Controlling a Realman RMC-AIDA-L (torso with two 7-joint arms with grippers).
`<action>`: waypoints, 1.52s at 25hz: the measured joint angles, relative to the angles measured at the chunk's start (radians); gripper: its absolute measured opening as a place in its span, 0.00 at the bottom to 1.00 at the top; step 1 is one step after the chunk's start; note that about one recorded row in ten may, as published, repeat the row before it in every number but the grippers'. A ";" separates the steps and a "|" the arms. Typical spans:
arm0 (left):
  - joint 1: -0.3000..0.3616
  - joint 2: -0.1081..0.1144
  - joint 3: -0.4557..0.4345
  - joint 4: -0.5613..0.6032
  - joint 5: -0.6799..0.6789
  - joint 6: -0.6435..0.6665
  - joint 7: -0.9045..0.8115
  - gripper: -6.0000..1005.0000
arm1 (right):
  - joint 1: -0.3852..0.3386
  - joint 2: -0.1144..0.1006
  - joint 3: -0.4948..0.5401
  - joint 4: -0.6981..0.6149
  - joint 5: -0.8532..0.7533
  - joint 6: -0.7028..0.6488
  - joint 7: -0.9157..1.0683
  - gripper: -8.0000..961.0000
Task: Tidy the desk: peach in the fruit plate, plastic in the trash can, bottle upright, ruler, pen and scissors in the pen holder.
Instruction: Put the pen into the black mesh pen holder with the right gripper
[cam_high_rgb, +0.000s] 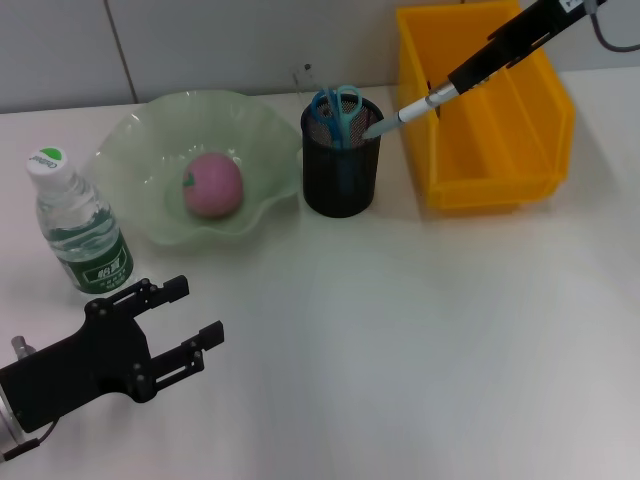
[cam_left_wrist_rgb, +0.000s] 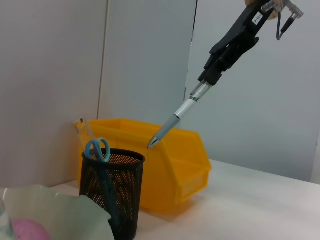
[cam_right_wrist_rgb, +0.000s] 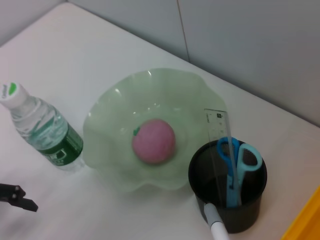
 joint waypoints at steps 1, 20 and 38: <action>0.000 0.000 0.000 0.000 0.000 -0.002 0.000 0.75 | 0.008 0.003 -0.003 0.007 -0.011 0.004 0.000 0.15; -0.006 0.002 -0.007 0.002 0.000 -0.006 0.000 0.76 | 0.179 0.050 -0.112 0.282 -0.159 0.235 0.007 0.15; -0.003 0.000 -0.008 0.002 0.000 -0.005 0.000 0.77 | 0.228 0.077 -0.118 0.373 -0.204 0.328 0.053 0.20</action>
